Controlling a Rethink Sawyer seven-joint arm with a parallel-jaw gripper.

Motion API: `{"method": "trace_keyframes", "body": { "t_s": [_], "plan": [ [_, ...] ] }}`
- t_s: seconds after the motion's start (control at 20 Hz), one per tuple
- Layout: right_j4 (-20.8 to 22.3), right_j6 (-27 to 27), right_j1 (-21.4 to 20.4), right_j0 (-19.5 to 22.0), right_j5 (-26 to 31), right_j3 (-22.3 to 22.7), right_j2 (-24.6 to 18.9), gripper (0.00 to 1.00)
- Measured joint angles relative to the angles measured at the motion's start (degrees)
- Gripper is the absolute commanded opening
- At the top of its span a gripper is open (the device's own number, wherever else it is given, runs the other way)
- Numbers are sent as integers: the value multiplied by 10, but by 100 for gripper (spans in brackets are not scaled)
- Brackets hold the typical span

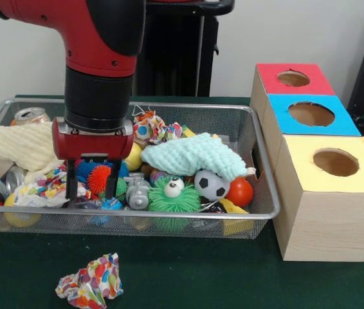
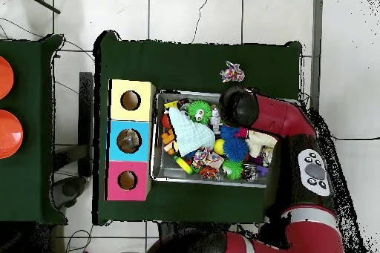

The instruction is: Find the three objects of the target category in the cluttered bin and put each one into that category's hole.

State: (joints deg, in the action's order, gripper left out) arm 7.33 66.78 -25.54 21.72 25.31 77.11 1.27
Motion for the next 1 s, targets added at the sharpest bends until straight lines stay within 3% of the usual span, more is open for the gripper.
{"method": "trace_keyframes", "body": {
  "t_s": [0.5, 1.0],
  "plan": [
    [-13, 0, 0, 10, 106, -7, 0, 100],
    [-14, 0, 0, 11, 115, -7, 0, 100]
  ]
}}
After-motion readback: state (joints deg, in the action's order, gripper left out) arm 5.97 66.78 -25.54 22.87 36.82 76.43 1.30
